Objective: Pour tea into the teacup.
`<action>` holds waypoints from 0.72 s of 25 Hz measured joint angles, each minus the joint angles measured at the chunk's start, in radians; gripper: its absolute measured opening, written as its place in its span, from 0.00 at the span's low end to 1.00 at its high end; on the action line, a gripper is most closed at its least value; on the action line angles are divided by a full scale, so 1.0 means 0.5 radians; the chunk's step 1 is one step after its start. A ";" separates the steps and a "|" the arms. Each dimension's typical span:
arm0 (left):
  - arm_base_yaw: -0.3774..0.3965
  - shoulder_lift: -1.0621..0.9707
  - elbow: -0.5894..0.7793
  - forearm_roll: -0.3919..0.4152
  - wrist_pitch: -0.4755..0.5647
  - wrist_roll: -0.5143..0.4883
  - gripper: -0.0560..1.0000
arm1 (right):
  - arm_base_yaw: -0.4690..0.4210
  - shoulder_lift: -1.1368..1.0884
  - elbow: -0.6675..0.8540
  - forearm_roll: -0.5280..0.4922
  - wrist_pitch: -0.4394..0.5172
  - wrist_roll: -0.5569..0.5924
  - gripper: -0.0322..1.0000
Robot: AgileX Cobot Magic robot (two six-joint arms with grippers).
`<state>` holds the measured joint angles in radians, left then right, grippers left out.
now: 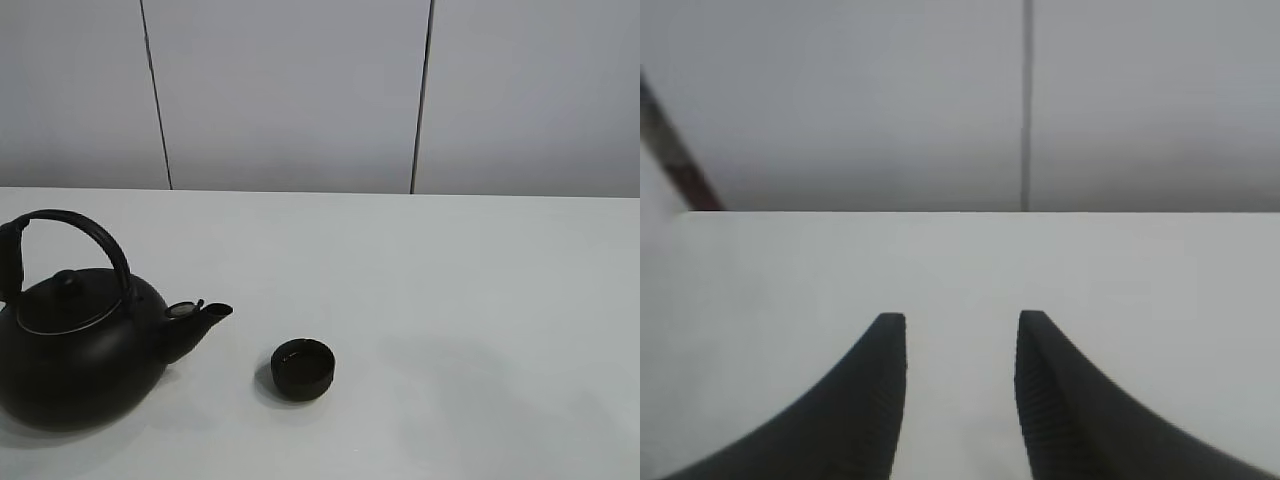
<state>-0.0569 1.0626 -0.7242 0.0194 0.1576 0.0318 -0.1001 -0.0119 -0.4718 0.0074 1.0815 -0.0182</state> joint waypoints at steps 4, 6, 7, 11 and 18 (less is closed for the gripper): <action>0.430 -0.048 -0.088 0.079 0.128 0.051 0.31 | 0.000 0.000 0.000 0.000 0.000 0.000 0.45; 0.587 -0.058 -0.145 0.081 0.262 0.064 0.31 | 0.000 0.000 0.000 0.000 0.000 0.000 0.45; 0.615 -0.081 -0.176 0.081 0.351 0.068 0.31 | 0.000 0.000 0.000 0.000 0.000 0.000 0.45; 0.601 -0.327 -0.312 -0.017 0.632 0.122 0.31 | 0.000 0.000 0.000 0.000 0.000 0.000 0.45; 0.508 -0.992 -0.678 -0.480 1.404 0.458 0.31 | 0.000 0.000 0.000 0.000 0.000 0.000 0.45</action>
<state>0.1971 0.5666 -1.0633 -0.2208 0.8596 0.2609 -0.1001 -0.0119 -0.4718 0.0074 1.0815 -0.0182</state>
